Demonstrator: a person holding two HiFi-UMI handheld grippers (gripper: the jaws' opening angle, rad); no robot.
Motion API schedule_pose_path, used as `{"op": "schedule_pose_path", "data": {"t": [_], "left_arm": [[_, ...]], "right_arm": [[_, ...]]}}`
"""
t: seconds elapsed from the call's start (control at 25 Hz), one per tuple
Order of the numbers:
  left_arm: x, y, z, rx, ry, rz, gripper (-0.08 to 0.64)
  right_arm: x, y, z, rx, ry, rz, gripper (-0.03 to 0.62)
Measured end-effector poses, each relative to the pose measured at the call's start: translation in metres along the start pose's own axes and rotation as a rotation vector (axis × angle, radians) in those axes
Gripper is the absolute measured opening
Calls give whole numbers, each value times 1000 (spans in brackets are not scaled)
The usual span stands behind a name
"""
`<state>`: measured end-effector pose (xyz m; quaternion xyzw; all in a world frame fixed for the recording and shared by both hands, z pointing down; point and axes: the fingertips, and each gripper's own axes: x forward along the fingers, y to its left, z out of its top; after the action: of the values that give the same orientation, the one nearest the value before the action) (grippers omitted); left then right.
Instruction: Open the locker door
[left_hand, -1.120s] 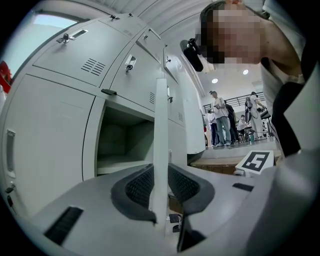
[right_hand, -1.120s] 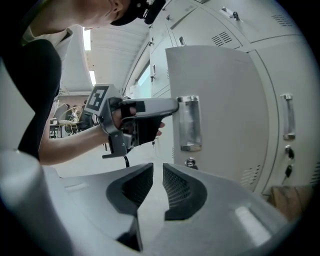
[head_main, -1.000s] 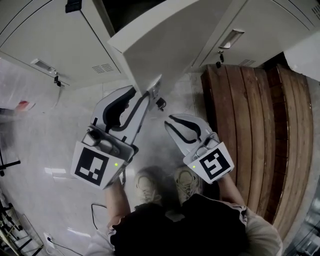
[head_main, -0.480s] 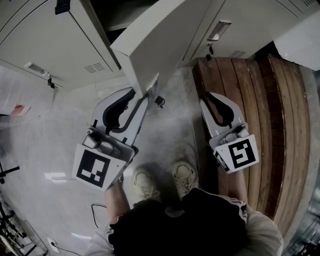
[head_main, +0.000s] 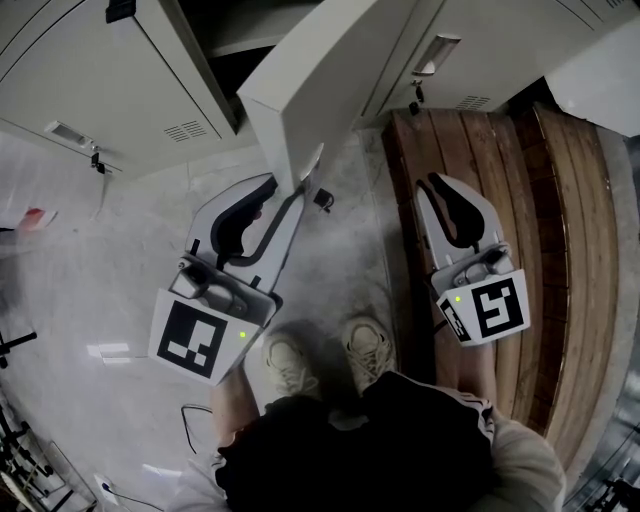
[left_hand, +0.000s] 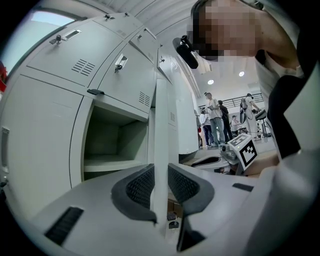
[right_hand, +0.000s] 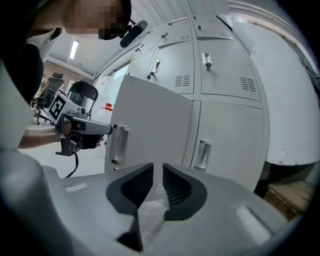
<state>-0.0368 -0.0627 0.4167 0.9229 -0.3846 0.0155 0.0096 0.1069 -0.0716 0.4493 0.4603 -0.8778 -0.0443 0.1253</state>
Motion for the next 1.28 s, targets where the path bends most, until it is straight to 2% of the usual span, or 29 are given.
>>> {"op": "schedule_pose_path", "data": {"t": [0.28,0.6,0.72,0.88,1.12,1.28], "left_arm": [[4,-15,1,-2,-5,-27,89],[33,-87,1,29,-23,-200,71],[41,-100,-2,25,-20,-257,63],[50,-109,-3,-4,-23,-296,63],[72,-130,-3,16,-16,-353,60],[83,-141,1,42,-48,-390,58]], "right_arm": [[-3,-6,0,22,-6,-16,58],[-15,-12,-5,16,4,-52,58],[-26,-19,-8,13,19,-84,58],[-44,-34,-9,7,31,-139,58],[-53,-43,-7,0,32,-175,58],[-55,-44,-9,-20,50,-179,58]]}}
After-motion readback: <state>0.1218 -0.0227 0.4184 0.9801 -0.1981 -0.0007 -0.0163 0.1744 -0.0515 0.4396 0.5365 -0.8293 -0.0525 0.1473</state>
